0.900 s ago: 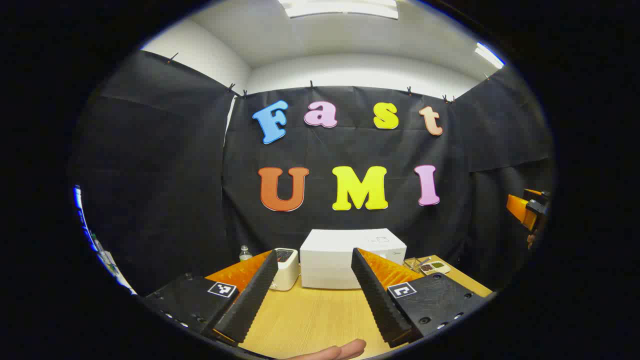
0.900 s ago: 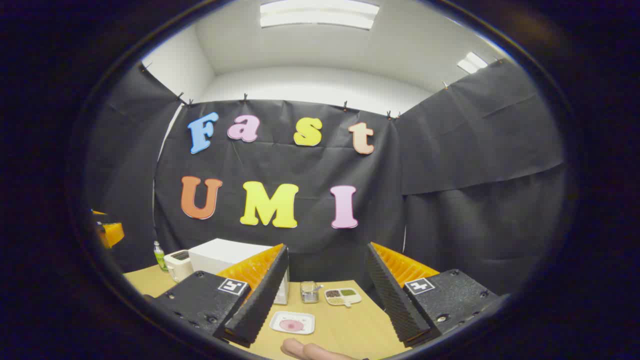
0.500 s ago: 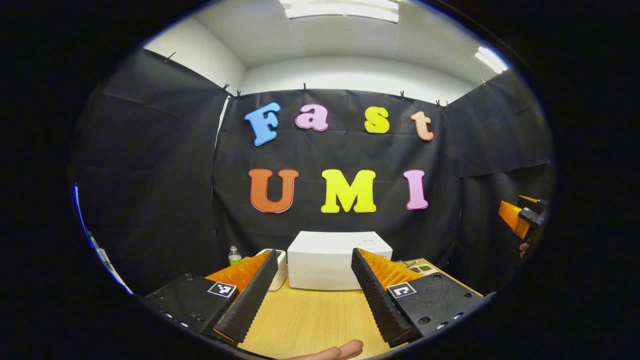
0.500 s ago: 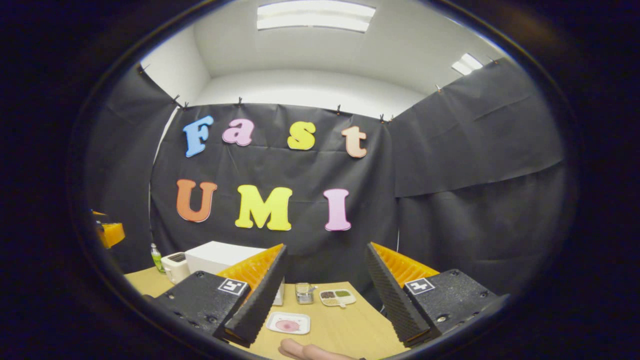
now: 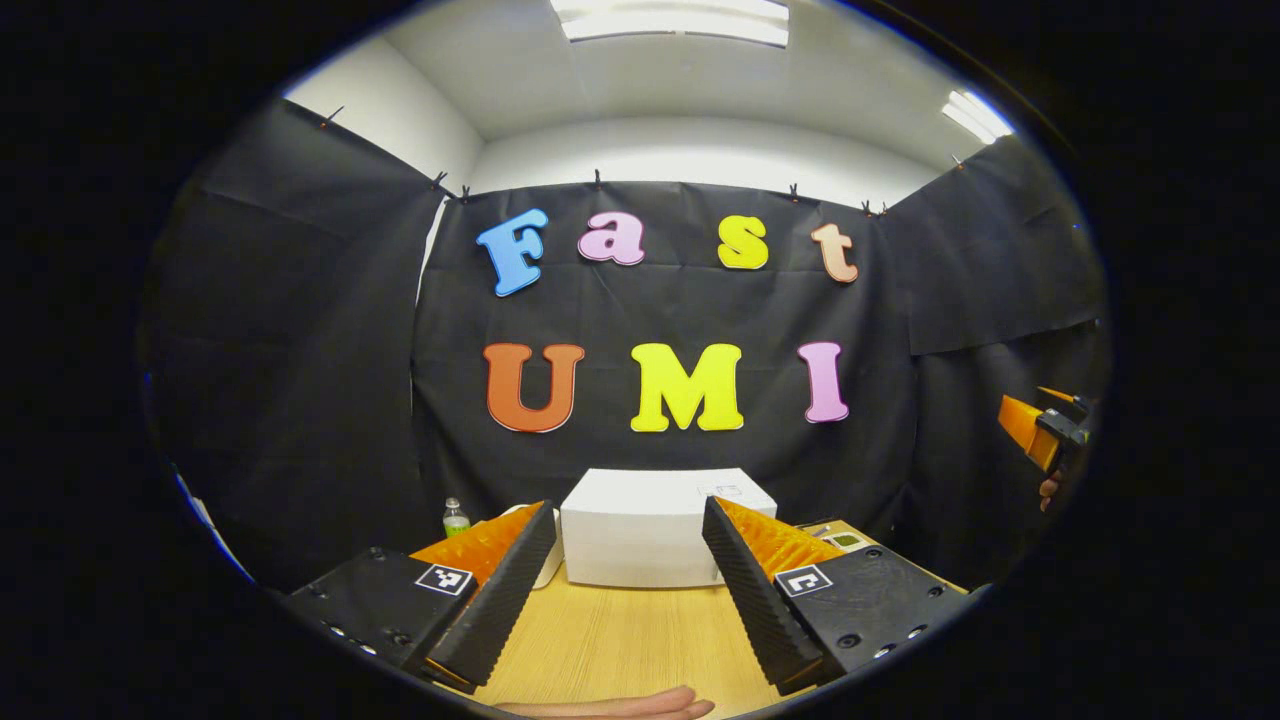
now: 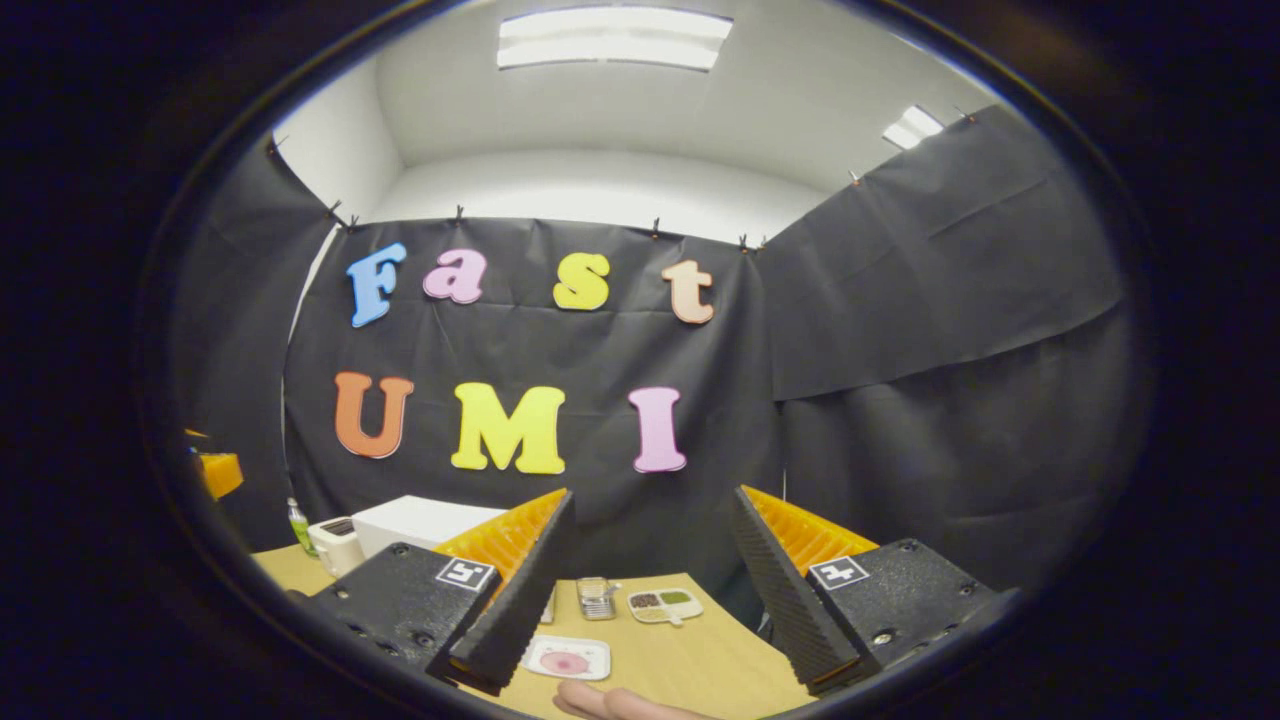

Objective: Open the microwave oven with the left hand, put the food in, and close the microwave oven.

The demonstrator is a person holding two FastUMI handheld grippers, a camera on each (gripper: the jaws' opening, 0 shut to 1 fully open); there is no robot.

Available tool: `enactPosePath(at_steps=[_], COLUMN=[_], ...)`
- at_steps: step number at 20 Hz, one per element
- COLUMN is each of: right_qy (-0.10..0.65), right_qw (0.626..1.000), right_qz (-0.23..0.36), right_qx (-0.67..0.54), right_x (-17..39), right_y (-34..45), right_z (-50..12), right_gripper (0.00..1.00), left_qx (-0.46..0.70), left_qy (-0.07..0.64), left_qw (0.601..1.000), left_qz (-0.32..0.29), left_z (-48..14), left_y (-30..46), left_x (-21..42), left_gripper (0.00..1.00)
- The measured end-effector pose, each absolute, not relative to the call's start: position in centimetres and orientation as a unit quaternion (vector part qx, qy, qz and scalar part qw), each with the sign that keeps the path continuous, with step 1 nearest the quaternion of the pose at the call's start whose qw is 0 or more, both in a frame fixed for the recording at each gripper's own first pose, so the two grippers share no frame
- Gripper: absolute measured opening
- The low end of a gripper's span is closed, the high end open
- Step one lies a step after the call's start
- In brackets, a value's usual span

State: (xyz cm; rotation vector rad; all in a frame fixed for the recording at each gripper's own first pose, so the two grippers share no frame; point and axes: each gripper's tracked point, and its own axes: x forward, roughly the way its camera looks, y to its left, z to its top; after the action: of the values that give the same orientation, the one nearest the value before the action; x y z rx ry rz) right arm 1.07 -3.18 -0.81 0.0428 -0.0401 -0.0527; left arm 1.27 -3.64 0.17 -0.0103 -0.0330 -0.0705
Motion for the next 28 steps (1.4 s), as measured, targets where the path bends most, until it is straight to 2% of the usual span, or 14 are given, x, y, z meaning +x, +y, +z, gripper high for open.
enactPosePath(at_steps=[3,9,10,11,14,19,21,22,23,24,28], right_qy=[-0.016,-0.013,-0.013,-0.014,-0.013,0.012,0.002,0.002,0.000,0.000,-0.015], right_qw=[0.999,0.999,0.999,0.999,0.999,0.999,0.999,0.999,0.999,0.999,0.999], right_qz=[-0.022,-0.029,-0.032,-0.035,-0.038,-0.010,0.010,0.019,0.026,0.033,0.031], right_qx=[0.020,0.023,0.022,0.022,0.021,0.031,0.035,0.036,0.038,0.039,0.033], right_x=[2.5,5.1,5.3,5.6,6.3,7.4,7.6,7.8,8.0,8.0,8.3], right_y=[-3.6,-6.2,-6.8,-7.4,-8.5,-9.1,-9.0,-9.0,-9.3,-9.4,-10.7], right_z=[-1.6,-3.8,-4.2,-4.4,-5.9,-8.9,-8.8,-9.2,-9.5,-9.8,-10.6], right_gripper=[0.99,0.99,0.99,0.99,0.99,0.99,0.99,0.99,0.99,0.99,0.99], left_qx=[-0.006,-0.007,-0.004,-0.004,-0.008,-0.015,-0.016,-0.012,-0.009,-0.010,-0.035], left_qy=[-0.024,0.013,0.024,0.040,0.073,0.080,0.091,0.096,0.094,0.097,0.096], left_qw=[0.999,0.998,0.997,0.996,0.993,0.990,0.990,0.991,0.991,0.991,0.990], left_qz=[-0.037,-0.066,-0.072,-0.080,-0.097,-0.115,-0.104,-0.096,-0.093,-0.095,-0.099], left_z=[-0.6,-6.8,-8.3,-10.2,-14.7,-20.1,-22.2,-23.1,-23.8,-24.8,-27.4], left_y=[-5.1,-10.9,-12.1,-13.3,-16.5,-20.7,-21.3,-21.4,-21.8,-22.3,-23.3], left_x=[3.8,11.6,13.1,14.4,18.4,24.2,26.1,27.0,28.0,28.8,31.2], left_gripper=[0.94,0.93,0.81,0.91,0.90,0.89,0.89,0.78,0.84,0.78,0.70])
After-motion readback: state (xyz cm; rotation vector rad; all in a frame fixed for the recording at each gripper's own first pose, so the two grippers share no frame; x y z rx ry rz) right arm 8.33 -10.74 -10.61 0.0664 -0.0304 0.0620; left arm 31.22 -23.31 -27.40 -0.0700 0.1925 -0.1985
